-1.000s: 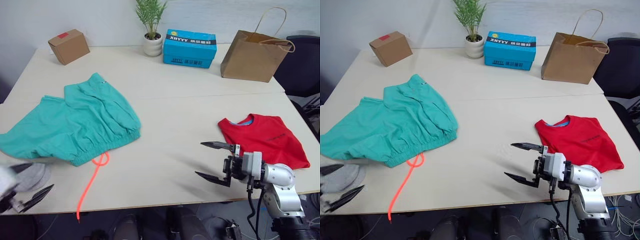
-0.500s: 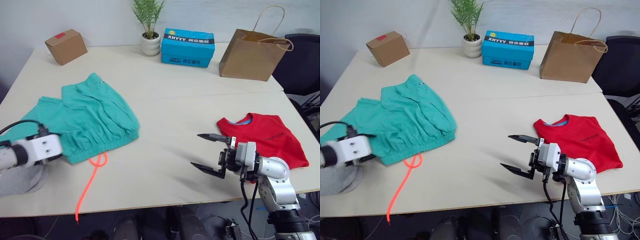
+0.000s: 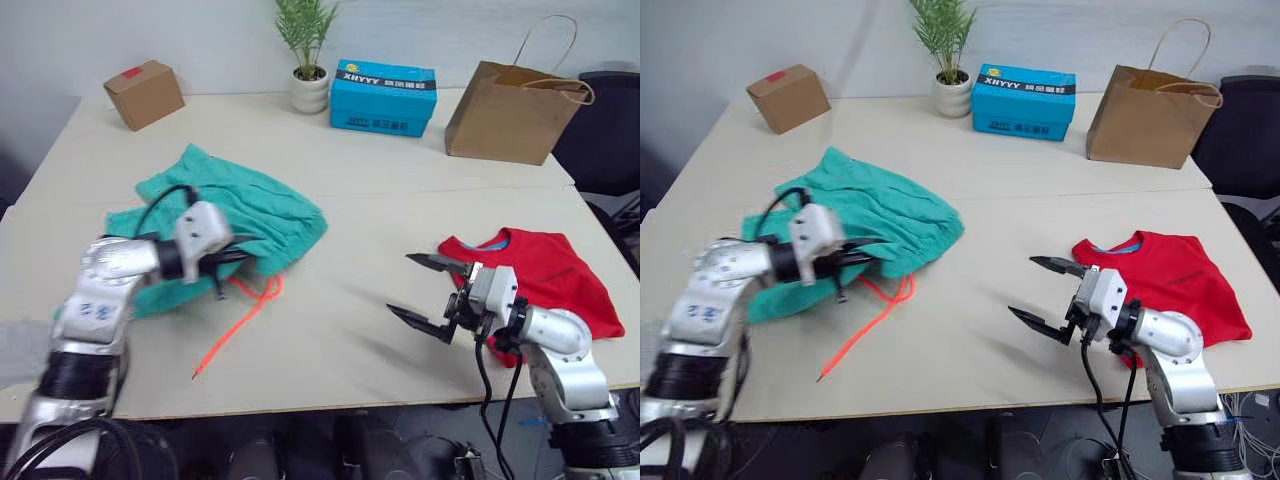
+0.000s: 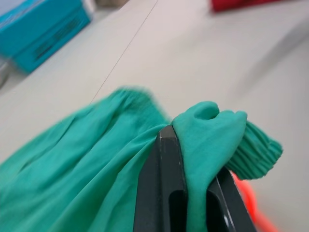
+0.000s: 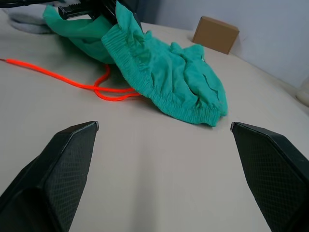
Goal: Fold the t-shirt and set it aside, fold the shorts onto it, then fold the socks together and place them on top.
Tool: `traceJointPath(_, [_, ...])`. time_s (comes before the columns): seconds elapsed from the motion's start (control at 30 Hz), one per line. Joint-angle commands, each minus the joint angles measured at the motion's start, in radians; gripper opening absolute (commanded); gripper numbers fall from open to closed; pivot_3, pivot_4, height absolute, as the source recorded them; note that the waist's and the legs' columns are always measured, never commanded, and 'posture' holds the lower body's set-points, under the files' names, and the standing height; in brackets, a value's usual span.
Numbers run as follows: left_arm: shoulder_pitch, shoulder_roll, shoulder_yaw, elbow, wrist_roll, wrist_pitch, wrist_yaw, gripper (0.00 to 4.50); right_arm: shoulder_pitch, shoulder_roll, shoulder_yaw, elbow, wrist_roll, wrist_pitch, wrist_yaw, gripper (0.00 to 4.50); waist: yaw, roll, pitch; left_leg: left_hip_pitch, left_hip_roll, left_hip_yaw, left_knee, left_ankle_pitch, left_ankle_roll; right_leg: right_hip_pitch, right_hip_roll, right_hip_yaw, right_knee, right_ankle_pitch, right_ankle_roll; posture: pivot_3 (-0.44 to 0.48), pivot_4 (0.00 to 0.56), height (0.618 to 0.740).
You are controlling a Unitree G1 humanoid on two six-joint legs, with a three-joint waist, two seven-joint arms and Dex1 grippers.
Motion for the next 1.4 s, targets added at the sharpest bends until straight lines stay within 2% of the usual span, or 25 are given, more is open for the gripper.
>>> traceJointPath(0.03, [-0.087, -0.087, -0.17, 0.055, 0.07, -0.042, -0.051, 0.02, -0.04, -0.049, -0.012, -0.015, -0.027, 0.044, -0.01, 4.5, 0.0, 0.0, 0.0, 0.0, 0.0, 0.0, 0.0, 0.0, 0.0, 0.0, 0.0, 0.0, 0.0, 0.0, 0.0, 0.0, 0.15, 0.74])
traceJointPath(0.13, [-0.175, -0.238, -0.236, 0.193, 0.111, -0.081, -0.003, 0.02, -0.051, -0.07, -0.007, -0.021, -0.036, 0.084, -0.019, 4.5, 0.002, 0.0, 0.0, 0.0, 0.0, -0.001, 0.002, 0.0, 0.0, 0.0, 0.002, 0.0, 0.001, 0.0, 0.0, 0.0, 0.15, 0.74])
traceJointPath(0.23, [-0.237, -0.343, -0.282, 0.29, 0.155, -0.099, 0.026, 0.02, -0.035, -0.098, -0.03, -0.038, -0.038, 0.121, -0.026, 4.5, 0.001, 0.0, 0.0, -0.002, 0.0, -0.001, 0.003, 0.0, 0.0, -0.001, 0.002, 0.001, 0.001, 0.0, 0.0, 0.0, 0.15, 0.74])
traceJointPath(0.37, [-0.278, -0.462, -0.297, 0.368, 0.174, -0.077, 0.083, 0.02, 0.016, -0.153, -0.113, -0.069, 0.015, 0.197, -0.03, 4.5, 0.002, 0.0, 0.0, -0.002, 0.001, -0.002, 0.003, 0.0, 0.0, -0.001, 0.002, 0.001, 0.001, -0.001, 0.001, 0.0, 0.15, 0.74])
traceJointPath(0.43, [-0.266, -0.485, -0.294, 0.356, 0.153, -0.045, 0.062, 0.02, 0.038, -0.175, -0.145, -0.089, 0.046, 0.248, -0.032, 4.5, 0.002, 0.0, 0.0, -0.002, 0.0, -0.003, 0.003, 0.0, 0.0, 0.0, 0.001, 0.0, 0.001, -0.001, 0.001, 0.0, 0.15, 0.74])
traceJointPath(0.47, [-0.256, -0.484, -0.285, 0.341, 0.147, -0.026, 0.061, 0.02, 0.043, -0.179, -0.145, -0.104, 0.054, 0.271, -0.036, 4.5, 0.0, 0.0, 0.0, -0.002, 0.0, -0.003, 0.003, 0.0, 0.0, 0.0, 0.001, 0.0, 0.001, -0.001, 0.001, 0.0, 0.15, 0.74])
traceJointPath(0.6, [-0.208, -0.423, -0.244, 0.223, 0.077, 0.036, -0.024, 0.84, 0.068, -0.175, -0.14, -0.166, 0.082, 0.377, -0.074, 4.5, -0.008, 0.0, 0.0, -0.001, 0.001, -0.004, 0.002, 0.0, -0.001, -0.001, 0.002, 0.001, 0.002, -0.001, 0.001, 0.0, 0.15, 0.74])
traceJointPath(0.83, [-0.17, -0.23, -0.089, 0.069, -0.039, -0.018, -0.144, 3.07, 0.143, -0.115, -0.091, -0.336, 0.154, 0.637, -0.236, 4.5, -0.001, 0.0, 0.0, 0.0, 0.002, -0.007, 0.001, 0.003, -0.005, 0.0, 0.003, 0.0, 0.004, -0.002, -0.001, 0.0, 0.15, 0.74])
traceJointPath(0.9, [-0.131, -0.141, -0.016, 0.02, -0.097, -0.021, -0.211, 3.67, 0.169, -0.081, -0.067, -0.39, 0.16, 0.669, -0.282, 4.5, -0.003, 0.001, 0.0, -0.001, 0.001, -0.007, 0.0, 0.003, -0.005, 0.0, 0.002, 0.0, 0.004, -0.002, -0.001, 0.0, 0.15, 0.74])
traceJointPath(1.03, [-0.01, 0.007, 0.085, -0.045, -0.148, -0.052, -0.281, 3.67, 0.213, -0.033, -0.027, -0.45, 0.126, 0.668, -0.34, 4.5, -0.007, 0.001, 0.0, 0.0, 0.002, -0.007, -0.003, 0.004, -0.006, -0.001, 0.003, 0.0, 0.004, -0.003, -0.002, 0.0, 0.15, 0.74])
traceJointPath(1.17, [0.133, 0.057, 0.166, -0.119, -0.194, 0.006, -0.221, 3.67, 0.262, -0.048, 0.024, -0.476, 0.033, 0.533, -0.296, 4.5, -0.001, 0.0, 0.0, 0.0, 0.001, -0.007, -0.004, 0.004, -0.006, -0.001, 0.002, 0.0, 0.003, -0.003, -0.001, 0.0, 0.15, 0.74])
traceJointPath(1.3, [0.17, -0.002, 0.108, -0.158, -0.199, 0.025, -0.169, 4.49, 0.284, -0.061, 0.025, -0.448, -0.006, 0.472, -0.264, 4.5, 0.008, -0.001, 0.0, 0.0, -0.002, -0.009, -0.003, 0.004, -0.003, 0.001, 0.0, -0.001, 0.001, -0.003, 0.001, 0.0, 0.15, 0.74])
traceJointPath(1.4, [0.084, -0.104, -0.028, -0.074, -0.098, -0.01, -0.118, 4.49, 0.283, -0.063, 0.011, -0.416, -0.023, 0.442, -0.256, 4.5, 0.017, -0.001, -0.001, 0.0, -0.003, -0.01, -0.002, 0.003, -0.001, 0.003, -0.001, -0.001, -0.001, -0.002, 0.002, 0.0, 0.15, 0.74])
